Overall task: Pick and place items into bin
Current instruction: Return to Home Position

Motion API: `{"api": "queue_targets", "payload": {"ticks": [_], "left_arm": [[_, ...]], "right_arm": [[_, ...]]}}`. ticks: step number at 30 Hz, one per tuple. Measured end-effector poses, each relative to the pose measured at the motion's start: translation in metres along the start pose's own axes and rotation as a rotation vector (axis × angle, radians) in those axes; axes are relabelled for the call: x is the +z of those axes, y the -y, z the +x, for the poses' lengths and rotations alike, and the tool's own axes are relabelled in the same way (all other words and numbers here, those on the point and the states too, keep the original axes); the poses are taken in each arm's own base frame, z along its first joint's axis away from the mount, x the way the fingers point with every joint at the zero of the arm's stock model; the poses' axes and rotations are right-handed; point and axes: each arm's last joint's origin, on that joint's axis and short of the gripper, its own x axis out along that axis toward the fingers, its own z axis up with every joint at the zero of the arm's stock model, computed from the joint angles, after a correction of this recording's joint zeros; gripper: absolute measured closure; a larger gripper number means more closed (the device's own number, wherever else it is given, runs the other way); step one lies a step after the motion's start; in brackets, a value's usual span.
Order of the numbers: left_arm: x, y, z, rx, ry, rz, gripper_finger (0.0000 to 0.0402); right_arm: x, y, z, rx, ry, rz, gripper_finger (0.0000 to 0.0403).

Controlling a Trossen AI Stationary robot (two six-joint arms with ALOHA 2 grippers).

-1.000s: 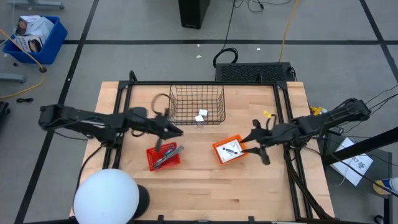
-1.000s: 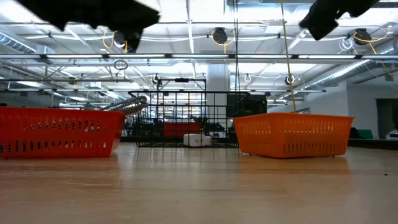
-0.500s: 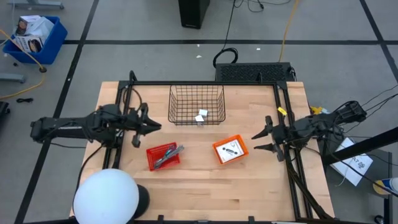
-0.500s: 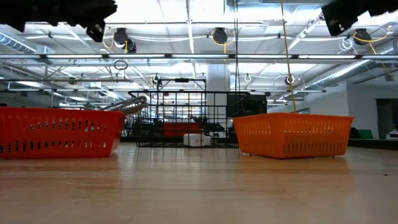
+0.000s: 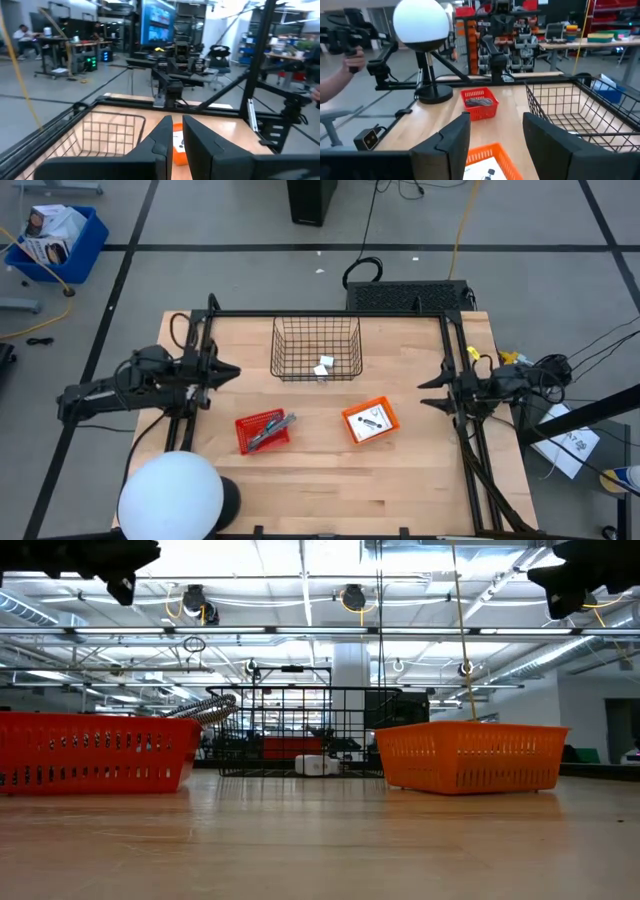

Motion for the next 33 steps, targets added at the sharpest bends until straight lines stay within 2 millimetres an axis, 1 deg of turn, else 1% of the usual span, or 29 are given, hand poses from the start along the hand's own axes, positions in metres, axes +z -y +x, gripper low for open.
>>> {"api": "queue_targets", "payload": {"ticks": [2, 6, 11, 14, 17, 22, 23, 25, 26, 29, 33], "left_arm": [[0.0, -0.001, -0.004, 0.021, 0.0, -0.015, 0.0355], [-0.004, -0.002, -0.012, 0.053, -0.025, -0.02, 0.0355], [-0.009, -0.002, -0.021, 0.062, -0.035, 0.022, 0.0355], [-0.022, -0.003, -0.022, 0.05, -0.018, 0.014, 0.0355], [-0.042, -0.004, -0.018, 0.018, 0.005, -0.013, 0.0355], [-0.076, -0.009, -0.009, -0.03, -0.008, -0.048, 0.0355], [-0.081, -0.01, -0.007, -0.037, -0.008, -0.048, 0.0355], [-0.092, -0.011, -0.005, -0.051, -0.004, -0.046, 0.0355], [-0.095, -0.011, -0.004, -0.057, 0.006, -0.041, 0.0355], [-0.096, -0.011, -0.003, -0.064, -0.004, -0.04, 0.0355], [-0.096, -0.007, -0.003, -0.159, -0.009, -0.036, 0.0355]], "right_arm": [[-0.006, 0.001, -0.002, 0.007, 0.019, 0.001, 0.0231], [-0.014, 0.001, 0.002, 0.003, -0.012, -0.008, 0.0228], [-0.021, 0.001, 0.005, 0.005, -0.019, -0.016, 0.0226], [-0.029, 0.0, 0.01, 0.004, 0.004, 0.0, 0.0228], [-0.039, -0.001, 0.017, 0.01, 0.035, 0.005, 0.023], [-0.065, -0.001, 0.026, -0.027, 0.005, -0.013, 0.0229], [-0.067, 0.0, 0.028, -0.042, 0.035, 0.001, 0.0228], [-0.065, 0.0, 0.029, -0.058, 0.098, 0.023, 0.0226], [-0.063, 0.0, 0.029, -0.061, 0.122, 0.024, 0.0226], [-0.064, -0.001, 0.031, -0.069, 0.1, -0.018, 0.0226], [-0.067, 0.0, 0.033, -0.104, 0.071, -0.02, 0.023]]}}
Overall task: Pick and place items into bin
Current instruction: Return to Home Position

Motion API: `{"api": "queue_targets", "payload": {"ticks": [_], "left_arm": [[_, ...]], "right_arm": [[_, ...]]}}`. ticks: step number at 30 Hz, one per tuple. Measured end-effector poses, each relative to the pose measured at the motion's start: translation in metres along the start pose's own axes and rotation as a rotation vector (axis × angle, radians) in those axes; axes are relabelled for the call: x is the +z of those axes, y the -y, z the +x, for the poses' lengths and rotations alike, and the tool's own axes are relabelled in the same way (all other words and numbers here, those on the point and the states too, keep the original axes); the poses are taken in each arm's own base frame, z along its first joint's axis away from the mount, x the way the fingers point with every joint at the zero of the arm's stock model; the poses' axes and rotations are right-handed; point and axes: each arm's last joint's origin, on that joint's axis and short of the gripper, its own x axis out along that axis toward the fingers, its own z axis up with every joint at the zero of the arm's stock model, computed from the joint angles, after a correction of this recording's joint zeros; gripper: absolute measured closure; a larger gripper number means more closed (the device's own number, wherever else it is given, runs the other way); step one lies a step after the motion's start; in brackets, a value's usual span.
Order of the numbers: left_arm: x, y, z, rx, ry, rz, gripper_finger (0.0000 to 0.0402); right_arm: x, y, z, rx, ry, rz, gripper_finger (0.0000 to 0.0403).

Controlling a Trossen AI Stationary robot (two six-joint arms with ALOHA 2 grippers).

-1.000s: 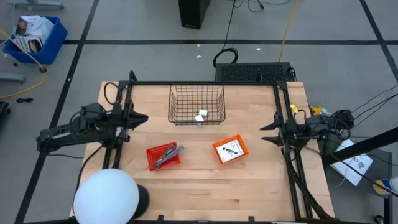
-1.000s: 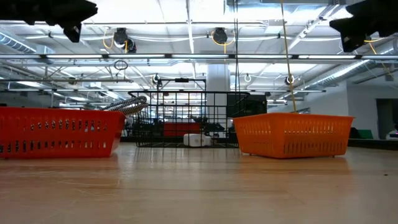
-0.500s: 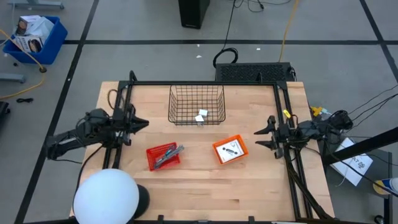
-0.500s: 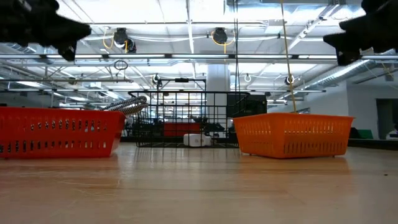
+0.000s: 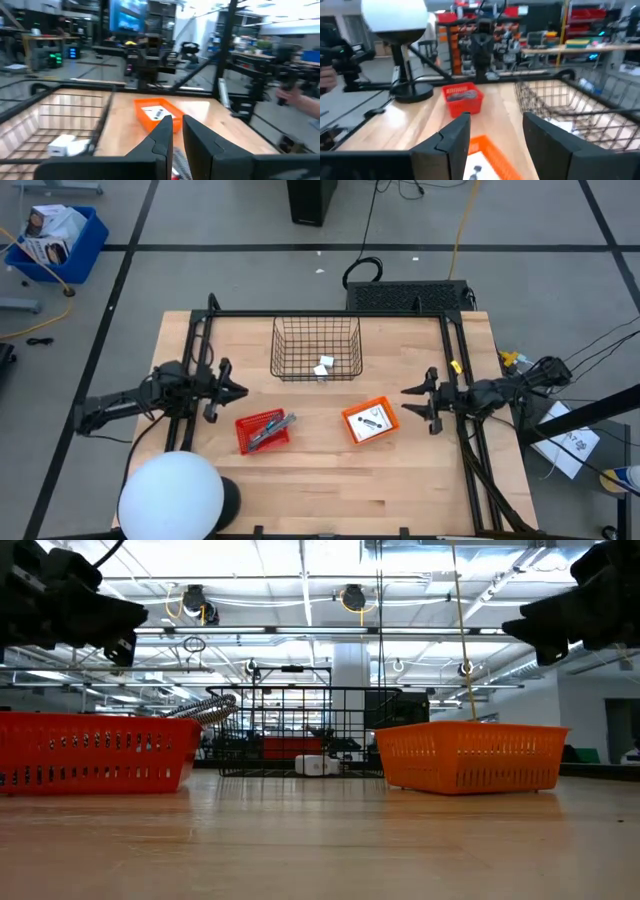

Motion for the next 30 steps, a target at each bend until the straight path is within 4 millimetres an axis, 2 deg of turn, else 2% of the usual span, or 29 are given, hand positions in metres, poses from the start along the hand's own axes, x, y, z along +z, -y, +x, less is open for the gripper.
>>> {"api": "queue_targets", "payload": {"ticks": [4, 11, 16, 30], "left_arm": [[0.0, 0.003, 0.001, -0.024, -0.004, 0.011, 0.0355], [-0.004, -0.002, 0.002, 0.139, -0.026, -0.024, 0.0355], [-0.005, -0.004, 0.003, 0.202, -0.036, 0.012, 0.0355], [-0.005, -0.005, 0.003, 0.205, -0.03, 0.007, 0.0355]], "right_arm": [[-0.005, -0.001, 0.003, -0.002, -0.053, 0.012, 0.0229], [-0.012, 0.002, 0.007, -0.167, -0.106, 0.073, 0.0226], [-0.012, 0.001, 0.008, -0.162, -0.111, 0.072, 0.023], [-0.012, 0.001, 0.008, -0.159, -0.109, 0.073, 0.0226]]}}
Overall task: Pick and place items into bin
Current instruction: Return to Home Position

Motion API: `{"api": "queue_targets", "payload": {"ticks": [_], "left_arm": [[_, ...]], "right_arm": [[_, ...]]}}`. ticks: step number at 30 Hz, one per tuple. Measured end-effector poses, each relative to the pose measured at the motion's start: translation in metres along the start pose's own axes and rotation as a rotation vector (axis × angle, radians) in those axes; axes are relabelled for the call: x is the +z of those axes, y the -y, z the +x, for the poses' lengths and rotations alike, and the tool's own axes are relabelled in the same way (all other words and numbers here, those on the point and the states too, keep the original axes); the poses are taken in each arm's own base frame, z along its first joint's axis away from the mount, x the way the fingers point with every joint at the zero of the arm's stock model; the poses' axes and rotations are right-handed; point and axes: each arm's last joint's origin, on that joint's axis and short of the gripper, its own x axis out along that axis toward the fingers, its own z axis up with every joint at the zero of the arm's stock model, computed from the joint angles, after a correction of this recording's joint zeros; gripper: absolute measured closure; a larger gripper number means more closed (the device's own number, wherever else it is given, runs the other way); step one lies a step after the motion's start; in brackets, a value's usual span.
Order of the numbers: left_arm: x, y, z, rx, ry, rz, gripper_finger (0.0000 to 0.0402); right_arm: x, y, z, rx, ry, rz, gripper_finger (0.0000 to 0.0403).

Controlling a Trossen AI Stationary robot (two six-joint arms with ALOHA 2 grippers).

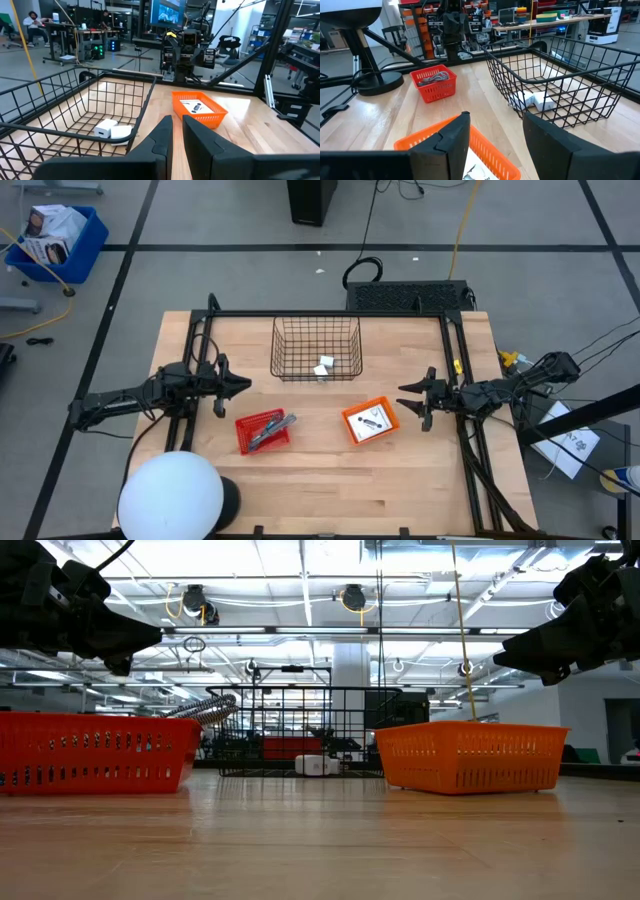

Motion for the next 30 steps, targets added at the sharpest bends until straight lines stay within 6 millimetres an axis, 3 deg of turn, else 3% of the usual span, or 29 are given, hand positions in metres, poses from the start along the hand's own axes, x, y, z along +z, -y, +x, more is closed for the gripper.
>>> {"api": "queue_targets", "payload": {"ticks": [30], "left_arm": [[0.0001, 0.0, 0.0, 0.001, 0.001, 0.0, 0.0355]], "right_arm": [[0.0002, -0.0001, 0.0, 0.002, 0.002, 0.001, 0.0227]]}}
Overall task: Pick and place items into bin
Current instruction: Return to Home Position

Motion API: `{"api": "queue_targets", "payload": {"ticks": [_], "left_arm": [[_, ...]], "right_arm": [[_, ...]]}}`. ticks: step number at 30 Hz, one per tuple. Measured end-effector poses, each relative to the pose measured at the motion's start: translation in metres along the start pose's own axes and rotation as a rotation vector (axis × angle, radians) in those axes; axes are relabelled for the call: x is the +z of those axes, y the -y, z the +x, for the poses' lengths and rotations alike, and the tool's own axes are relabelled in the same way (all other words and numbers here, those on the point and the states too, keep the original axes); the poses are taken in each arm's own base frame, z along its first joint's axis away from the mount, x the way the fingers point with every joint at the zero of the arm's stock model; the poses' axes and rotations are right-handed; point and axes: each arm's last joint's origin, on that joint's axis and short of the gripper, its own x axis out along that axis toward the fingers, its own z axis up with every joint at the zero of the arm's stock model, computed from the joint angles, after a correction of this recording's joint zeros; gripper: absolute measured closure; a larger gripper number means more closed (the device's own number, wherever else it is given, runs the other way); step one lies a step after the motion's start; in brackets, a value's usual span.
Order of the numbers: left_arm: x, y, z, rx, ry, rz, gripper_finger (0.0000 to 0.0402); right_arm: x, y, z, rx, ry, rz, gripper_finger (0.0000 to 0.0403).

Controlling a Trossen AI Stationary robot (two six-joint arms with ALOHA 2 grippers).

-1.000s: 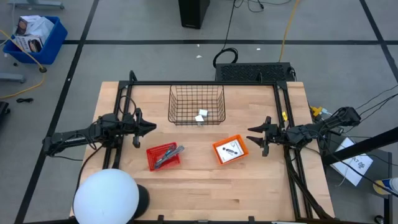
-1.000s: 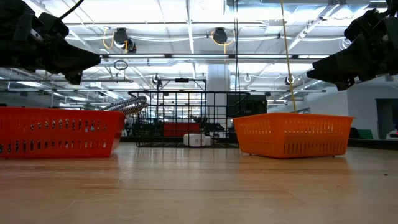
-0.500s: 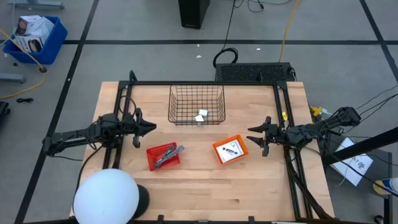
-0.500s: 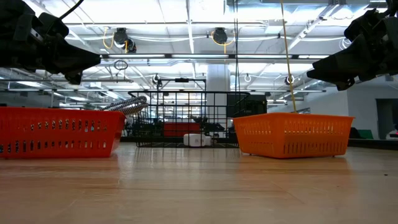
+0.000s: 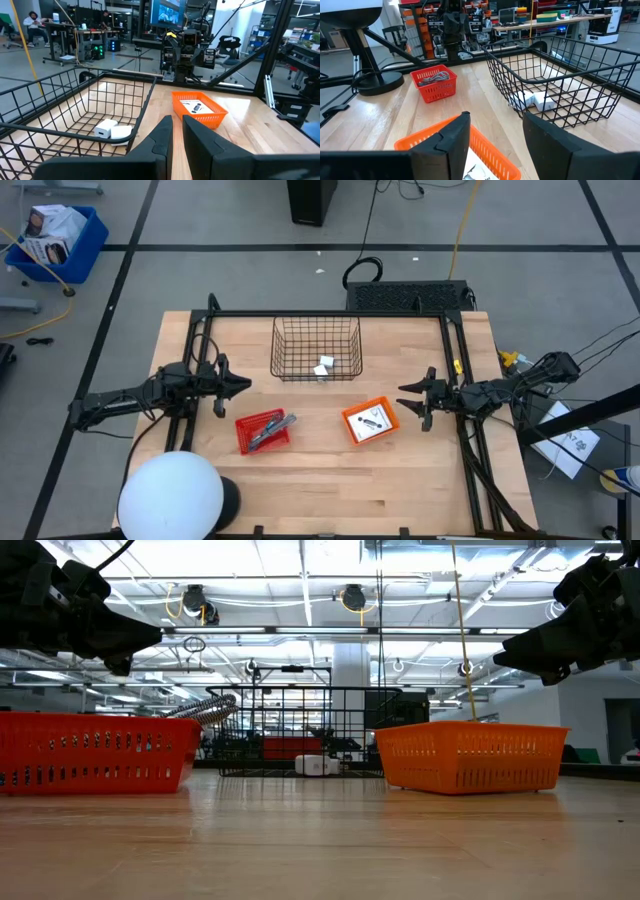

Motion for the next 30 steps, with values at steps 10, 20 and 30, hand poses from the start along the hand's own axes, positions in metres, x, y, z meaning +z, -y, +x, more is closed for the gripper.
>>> {"api": "queue_targets", "payload": {"ticks": [10, 20, 30], "left_arm": [[0.0, 0.0, 0.0, 0.0, 0.0, 0.0, 0.0355], [0.0, 0.0, 0.0, 0.0, 0.0, 0.0, 0.0355], [0.0002, 0.0, 0.0, 0.0, 0.001, 0.0, 0.0355]], "right_arm": [[0.0, 0.0, 0.0, 0.0, 0.0, 0.0, 0.023], [0.0, 0.0, 0.0, 0.0, 0.0, 0.0, 0.0226], [0.0, 0.0, 0.0, 0.0, 0.0, 0.0, 0.023]]}}
